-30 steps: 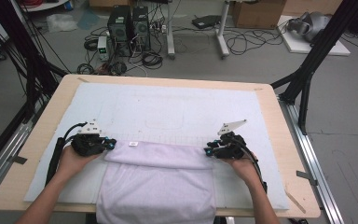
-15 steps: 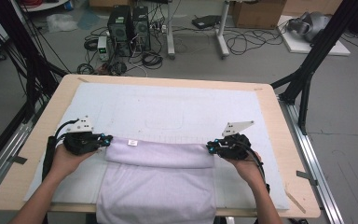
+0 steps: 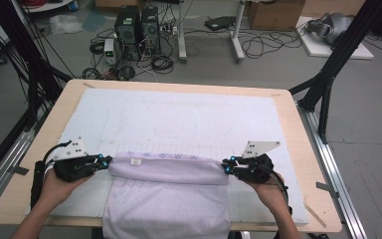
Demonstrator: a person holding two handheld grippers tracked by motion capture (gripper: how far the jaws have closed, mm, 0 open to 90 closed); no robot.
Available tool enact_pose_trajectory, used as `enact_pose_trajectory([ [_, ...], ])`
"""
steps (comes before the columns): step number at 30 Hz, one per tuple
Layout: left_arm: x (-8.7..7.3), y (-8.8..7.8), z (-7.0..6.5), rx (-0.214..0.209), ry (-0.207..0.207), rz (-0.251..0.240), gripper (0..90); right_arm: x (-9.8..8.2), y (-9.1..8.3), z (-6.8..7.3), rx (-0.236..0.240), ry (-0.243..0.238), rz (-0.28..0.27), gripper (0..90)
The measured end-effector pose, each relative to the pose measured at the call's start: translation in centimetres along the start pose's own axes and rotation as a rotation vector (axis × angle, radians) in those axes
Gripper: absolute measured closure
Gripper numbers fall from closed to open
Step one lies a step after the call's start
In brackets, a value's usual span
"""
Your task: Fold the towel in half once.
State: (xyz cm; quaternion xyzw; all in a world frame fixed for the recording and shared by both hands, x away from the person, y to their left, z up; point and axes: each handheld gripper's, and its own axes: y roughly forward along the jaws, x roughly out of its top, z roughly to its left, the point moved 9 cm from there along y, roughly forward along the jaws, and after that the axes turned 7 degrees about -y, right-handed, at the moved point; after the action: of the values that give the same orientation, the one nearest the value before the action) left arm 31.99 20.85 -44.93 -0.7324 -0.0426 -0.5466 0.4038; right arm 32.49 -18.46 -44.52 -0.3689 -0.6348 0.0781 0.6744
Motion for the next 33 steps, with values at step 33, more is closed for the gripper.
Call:
enact_pose_trajectory([
  [33, -2.4, 3.9, -0.5, -0.034, -0.026, 0.126, 56.9, -2.5, 3.6, 0.0, 0.07, 0.056, 0.126, 60.6],
])
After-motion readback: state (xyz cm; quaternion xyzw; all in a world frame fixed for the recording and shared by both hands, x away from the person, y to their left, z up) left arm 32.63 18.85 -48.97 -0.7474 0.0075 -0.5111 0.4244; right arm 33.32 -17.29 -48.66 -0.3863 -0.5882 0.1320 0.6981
